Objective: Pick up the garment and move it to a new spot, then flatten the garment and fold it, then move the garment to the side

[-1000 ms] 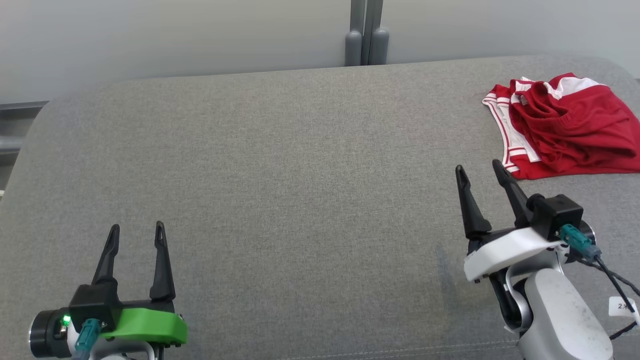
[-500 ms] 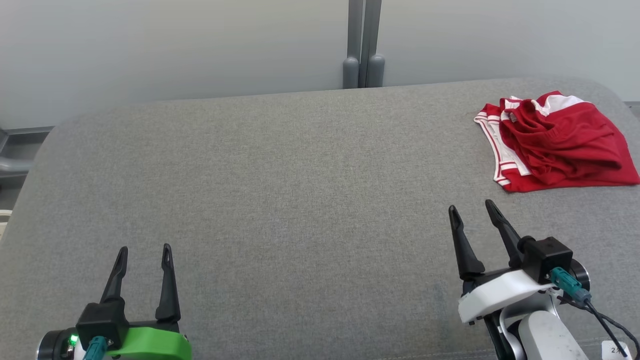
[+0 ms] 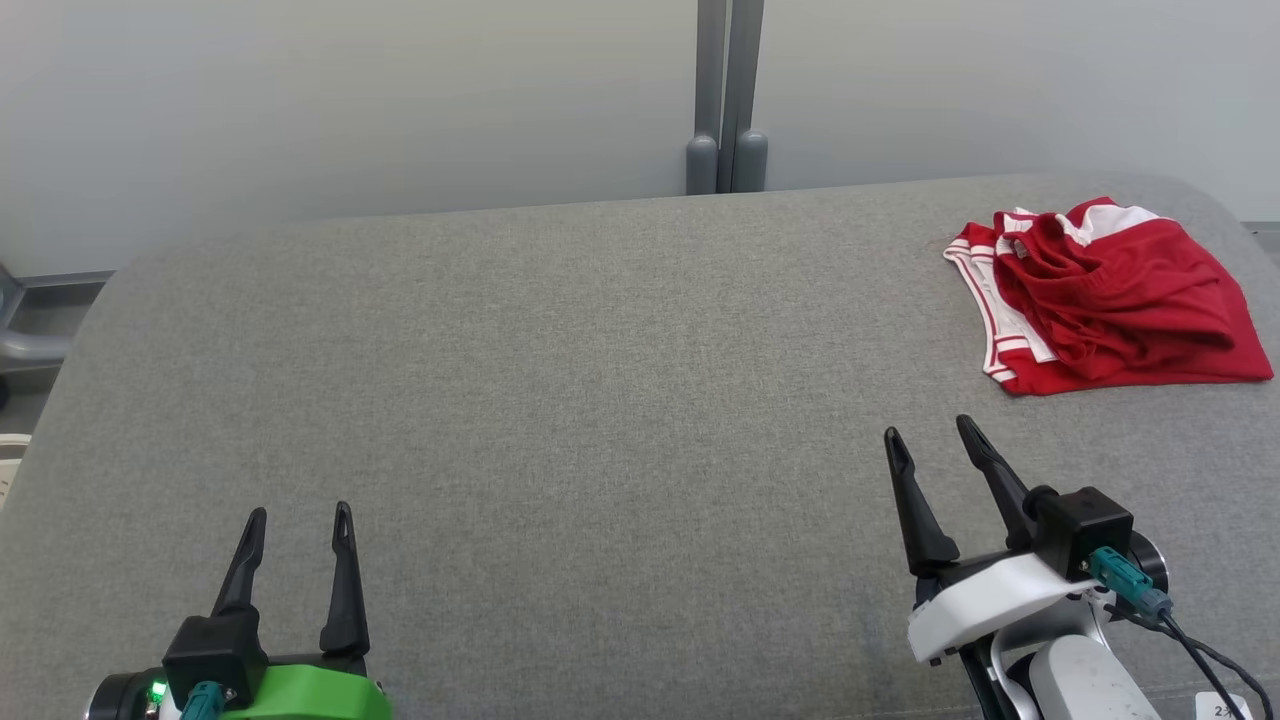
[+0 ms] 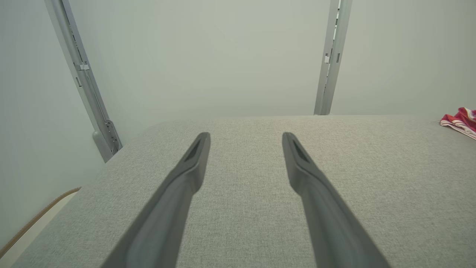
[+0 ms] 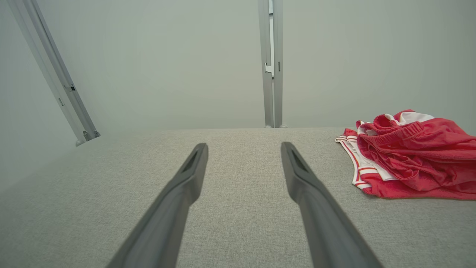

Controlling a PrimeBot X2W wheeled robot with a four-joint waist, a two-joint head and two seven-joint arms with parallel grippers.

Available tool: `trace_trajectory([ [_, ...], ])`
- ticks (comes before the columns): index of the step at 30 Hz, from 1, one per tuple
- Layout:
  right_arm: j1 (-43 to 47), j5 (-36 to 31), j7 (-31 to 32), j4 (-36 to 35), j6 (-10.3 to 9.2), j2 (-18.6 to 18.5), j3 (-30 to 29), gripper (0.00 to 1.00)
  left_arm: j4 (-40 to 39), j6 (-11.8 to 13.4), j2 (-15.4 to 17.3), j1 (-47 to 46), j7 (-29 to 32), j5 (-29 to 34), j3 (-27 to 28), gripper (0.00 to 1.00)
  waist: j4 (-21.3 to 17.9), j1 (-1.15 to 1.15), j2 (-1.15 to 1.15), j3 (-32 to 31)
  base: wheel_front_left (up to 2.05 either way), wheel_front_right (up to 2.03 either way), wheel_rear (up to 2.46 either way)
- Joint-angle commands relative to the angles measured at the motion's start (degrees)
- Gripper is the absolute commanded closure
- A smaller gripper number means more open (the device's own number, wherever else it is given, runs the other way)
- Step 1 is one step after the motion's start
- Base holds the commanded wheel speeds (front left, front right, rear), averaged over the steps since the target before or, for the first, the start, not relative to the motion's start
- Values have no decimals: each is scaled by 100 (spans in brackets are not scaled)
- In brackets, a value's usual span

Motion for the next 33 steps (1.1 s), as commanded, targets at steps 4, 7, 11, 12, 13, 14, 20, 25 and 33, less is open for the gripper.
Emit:
trace_trajectory([
  [4,79,25,1,15,-2,-10,-18,0,-12,20,15,76,-13,-31,-6,0,-17,0,0,-7,0,0,0],
  [7,81,50,-3,28,-2,-10,-5,0,-20,23,28,79,-13,-32,-17,0,-21,0,0,1,0,0,0],
  [11,83,62,-7,28,-2,-10,-4,0,-36,30,41,62,-13,-30,-28,0,-13,0,0,19,0,0,0],
  [12,82,64,-9,22,-2,-10,-7,0,-38,29,46,60,-13,-31,-29,0,-10,0,0,23,0,0,0],
  [13,83,62,-9,19,-2,-9,-8,0,-40,29,49,58,-13,-31,-31,0,-8,0,0,26,0,0,0],
  [14,84,64,-10,14,-2,-9,-10,0,-47,27,50,54,-13,-36,-32,0,-3,0,0,30,0,0,0],
  [20,89,76,-13,25,-2,-9,-5,0,-73,18,55,64,-13,-58,-35,0,13,0,0,42,0,0,0],
  [25,82,76,-15,27,-2,-9,0,0,-92,6,60,87,-13,-70,-36,0,22,0,0,44,0,0,0],
  [33,167,91,7,224,1,22,-1,100,182,0,-28,73,48,-87,-25,100,24,0,0,45,0,0,0],
])
